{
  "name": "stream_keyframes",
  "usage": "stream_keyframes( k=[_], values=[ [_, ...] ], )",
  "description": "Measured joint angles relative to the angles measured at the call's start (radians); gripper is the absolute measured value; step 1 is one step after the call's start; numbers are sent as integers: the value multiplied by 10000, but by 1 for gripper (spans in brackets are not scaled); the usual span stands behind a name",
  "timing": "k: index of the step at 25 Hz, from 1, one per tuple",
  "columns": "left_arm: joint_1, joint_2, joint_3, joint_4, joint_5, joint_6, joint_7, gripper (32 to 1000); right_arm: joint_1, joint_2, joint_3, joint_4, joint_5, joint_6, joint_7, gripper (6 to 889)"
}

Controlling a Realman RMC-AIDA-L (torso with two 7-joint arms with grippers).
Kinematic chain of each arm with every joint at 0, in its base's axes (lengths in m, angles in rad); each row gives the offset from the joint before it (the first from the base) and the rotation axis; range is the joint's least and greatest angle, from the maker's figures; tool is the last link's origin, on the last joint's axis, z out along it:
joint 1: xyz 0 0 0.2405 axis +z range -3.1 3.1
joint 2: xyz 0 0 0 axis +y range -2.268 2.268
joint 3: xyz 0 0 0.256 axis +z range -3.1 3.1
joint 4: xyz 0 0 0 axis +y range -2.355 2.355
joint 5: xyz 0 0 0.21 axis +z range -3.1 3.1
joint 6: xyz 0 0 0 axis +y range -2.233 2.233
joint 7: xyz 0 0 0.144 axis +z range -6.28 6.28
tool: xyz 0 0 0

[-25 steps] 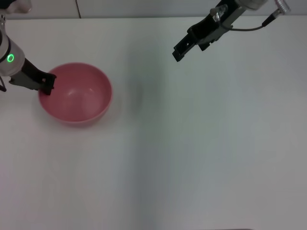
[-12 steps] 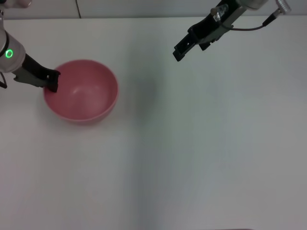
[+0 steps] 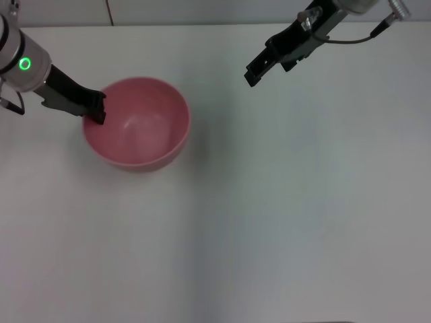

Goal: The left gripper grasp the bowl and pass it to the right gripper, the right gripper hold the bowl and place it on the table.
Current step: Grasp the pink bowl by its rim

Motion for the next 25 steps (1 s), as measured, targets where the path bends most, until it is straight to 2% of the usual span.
stream_keyframes(
  k=[4,11,25],
  values=[
    [-168,-37,0,14,-140,133,115,39,-27,0,0,0,0,-8,0,859],
    [-566,-193,1,25,-147,282,143,40,32,5,0,-1,0,-10,9,860],
    [-1203,-468,1,177,-154,526,70,40,578,313,14,225,16,54,32,860]
  ],
)
